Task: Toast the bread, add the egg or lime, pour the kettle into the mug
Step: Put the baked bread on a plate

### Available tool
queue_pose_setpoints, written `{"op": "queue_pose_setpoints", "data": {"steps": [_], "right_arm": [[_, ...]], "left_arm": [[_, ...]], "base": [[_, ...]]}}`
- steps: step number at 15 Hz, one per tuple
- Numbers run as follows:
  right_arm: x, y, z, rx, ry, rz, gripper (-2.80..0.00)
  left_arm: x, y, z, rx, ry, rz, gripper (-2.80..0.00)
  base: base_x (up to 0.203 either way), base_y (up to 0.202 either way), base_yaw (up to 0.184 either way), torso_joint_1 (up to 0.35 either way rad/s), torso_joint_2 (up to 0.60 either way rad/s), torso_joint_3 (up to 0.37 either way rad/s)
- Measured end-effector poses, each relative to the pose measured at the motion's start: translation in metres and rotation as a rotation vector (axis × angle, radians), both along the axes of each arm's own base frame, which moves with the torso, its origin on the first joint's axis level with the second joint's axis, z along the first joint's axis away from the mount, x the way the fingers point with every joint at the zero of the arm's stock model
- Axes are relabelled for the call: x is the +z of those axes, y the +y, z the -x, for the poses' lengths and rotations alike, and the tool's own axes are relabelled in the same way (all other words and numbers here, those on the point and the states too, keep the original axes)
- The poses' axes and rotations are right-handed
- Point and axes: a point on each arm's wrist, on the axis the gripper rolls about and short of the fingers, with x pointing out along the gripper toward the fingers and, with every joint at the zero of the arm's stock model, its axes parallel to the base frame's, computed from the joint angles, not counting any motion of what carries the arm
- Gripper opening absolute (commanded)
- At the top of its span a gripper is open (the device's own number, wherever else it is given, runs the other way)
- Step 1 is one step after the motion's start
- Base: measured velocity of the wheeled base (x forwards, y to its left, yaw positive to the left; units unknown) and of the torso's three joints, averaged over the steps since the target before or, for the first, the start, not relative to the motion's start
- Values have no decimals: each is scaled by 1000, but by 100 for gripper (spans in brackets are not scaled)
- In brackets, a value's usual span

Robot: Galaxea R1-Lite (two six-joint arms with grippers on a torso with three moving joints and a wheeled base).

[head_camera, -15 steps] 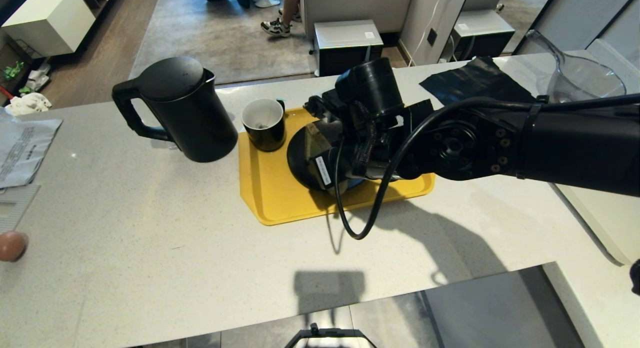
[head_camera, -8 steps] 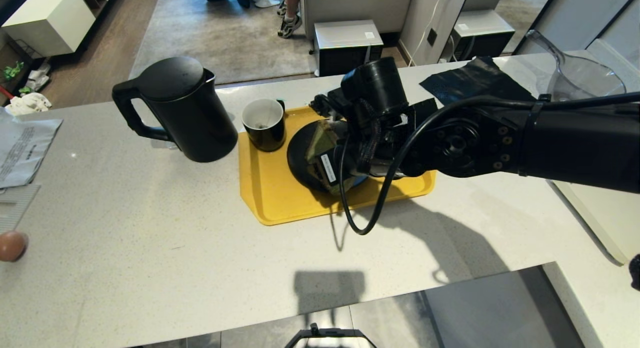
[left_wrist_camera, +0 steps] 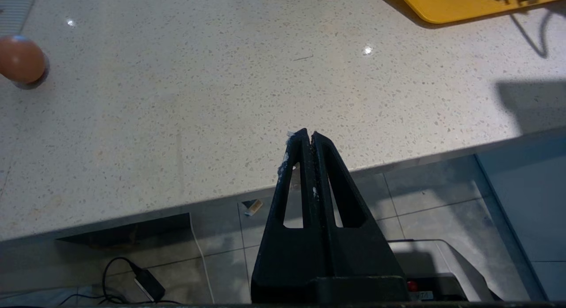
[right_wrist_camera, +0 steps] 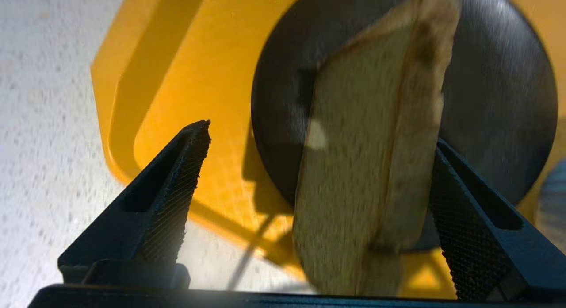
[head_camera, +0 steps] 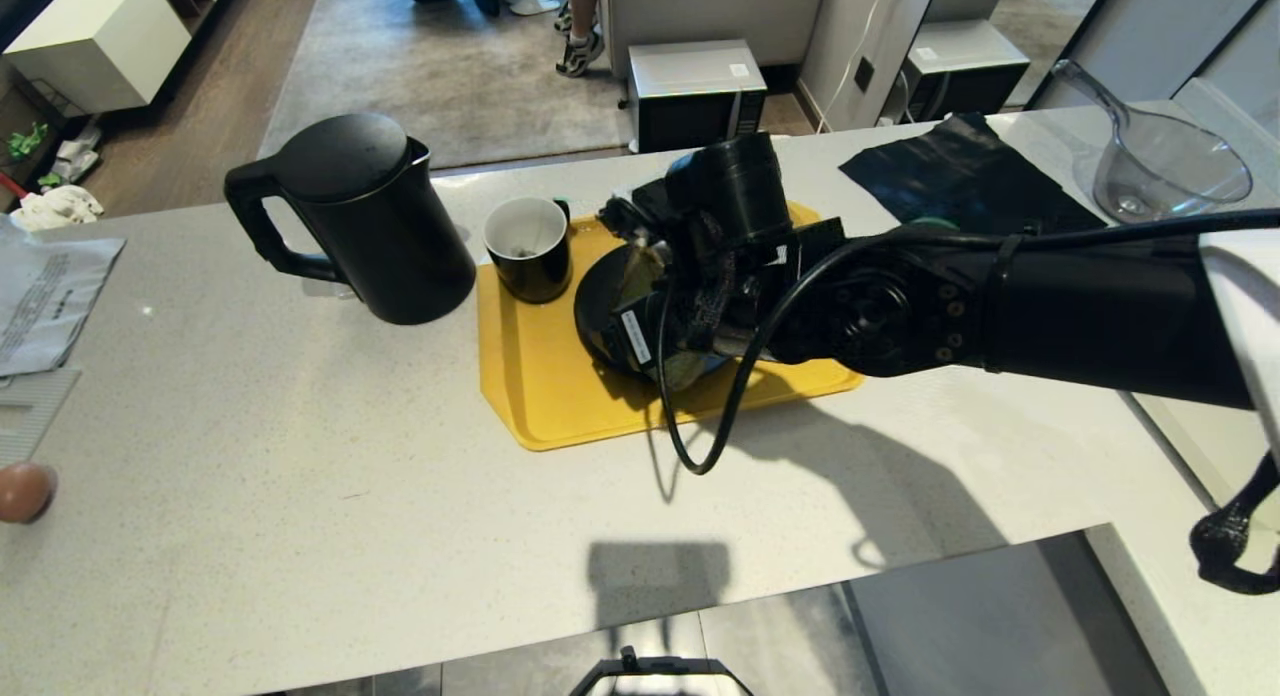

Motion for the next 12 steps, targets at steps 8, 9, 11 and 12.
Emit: {"op": "queue_pose_setpoints", "data": {"steps": [8,9,11,12], "right_arm": [[-13,22,-7,59,-129,20,0],[-10,23,-7,64,-157,24,0],[-3,24,-9,74,-238,17,0],[0,24,-9,76,-271,13,0]], "left_arm": [[0,0,0,0,0,1,-280],[0,0,0,0,0,1,-280],[0,0,0,0,0,0,-280],[0,0,0,0,0,0,-280]], "base": [[0,0,0,0,0,0],[0,0,0,0,0,0],[0,0,0,0,0,0],[0,0,0,0,0,0]]}}
